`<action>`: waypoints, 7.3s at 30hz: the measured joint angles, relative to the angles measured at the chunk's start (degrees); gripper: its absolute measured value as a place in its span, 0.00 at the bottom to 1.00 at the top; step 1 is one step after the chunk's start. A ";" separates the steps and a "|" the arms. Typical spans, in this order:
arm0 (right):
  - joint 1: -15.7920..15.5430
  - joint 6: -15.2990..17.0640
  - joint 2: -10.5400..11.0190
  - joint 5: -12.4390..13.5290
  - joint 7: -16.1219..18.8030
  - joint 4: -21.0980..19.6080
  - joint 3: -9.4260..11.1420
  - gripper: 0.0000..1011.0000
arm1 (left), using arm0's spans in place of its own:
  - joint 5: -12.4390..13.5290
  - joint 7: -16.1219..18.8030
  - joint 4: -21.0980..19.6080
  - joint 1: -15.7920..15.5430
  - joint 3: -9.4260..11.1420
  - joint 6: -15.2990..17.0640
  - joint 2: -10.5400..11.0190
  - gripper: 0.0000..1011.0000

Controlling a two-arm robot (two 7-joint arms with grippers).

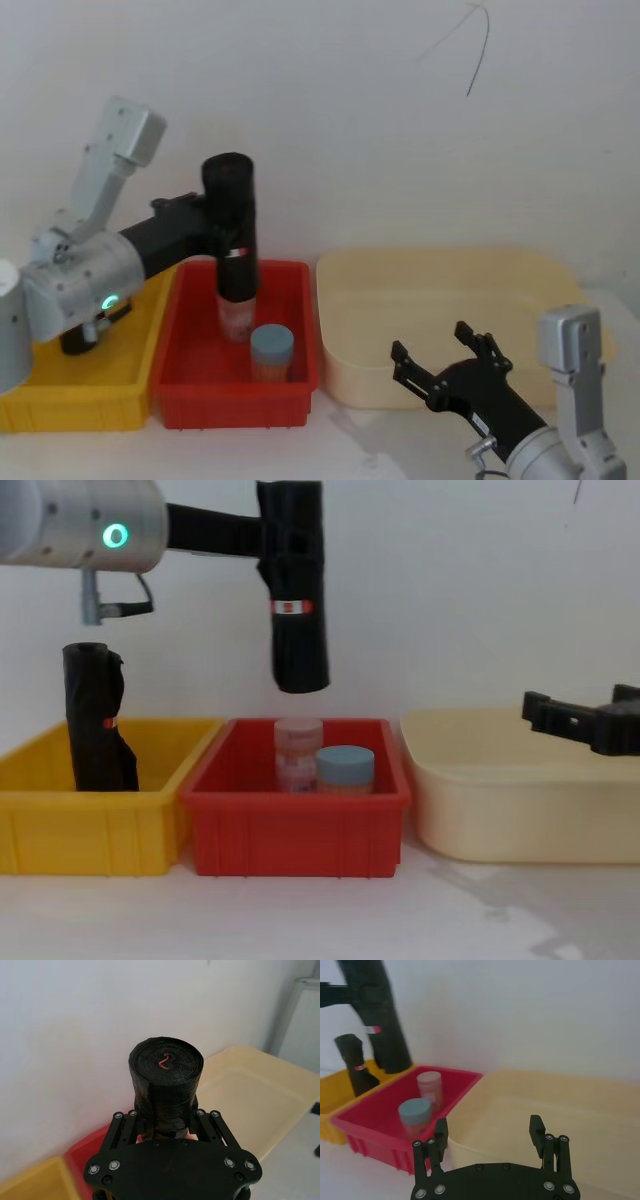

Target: Pick up the garbage bag with the one hand and transfer it to the other hand.

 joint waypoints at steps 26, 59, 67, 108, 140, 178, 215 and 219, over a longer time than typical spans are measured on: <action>10.34 5.73 -1.90 0.15 6.25 4.81 -5.05 0.99 | -3.24 -2.12 2.13 -3.66 3.73 2.89 -4.60 0.43; 17.00 13.44 -3.94 -4.36 6.33 5.62 -7.83 0.99 | -3.87 -2.45 2.25 -4.05 4.29 3.45 -5.23 0.43; 17.45 14.47 -5.36 -4.59 5.90 6.55 -8.11 0.99 | -3.91 -2.45 2.25 -4.05 4.30 3.49 -5.26 0.43; 21.28 15.66 -11.38 -5.01 4.30 12.50 -6.66 0.81 | -3.90 -2.45 2.24 -4.05 4.30 3.48 -5.28 0.43; 21.32 15.54 -12.80 -4.14 2.82 13.49 -4.65 0.54 | -4.81 -2.51 1.61 -3.60 3.95 4.13 -5.12 0.92; 22.51 15.47 -14.21 -4.73 -4.10 21.88 2.87 0.96 | -10.57 7.27 -6.45 6.56 -5.77 6.83 -2.87 0.99; 21.00 9.58 -11.51 -8.42 0.93 16.48 1.63 0.99 | -10.65 9.15 -6.95 7.69 -6.96 6.28 -2.66 0.99; 20.59 10.71 -10.34 -8.67 3.11 15.34 0.07 0.99 | -10.65 9.17 -6.95 7.71 -6.98 6.28 -2.66 0.99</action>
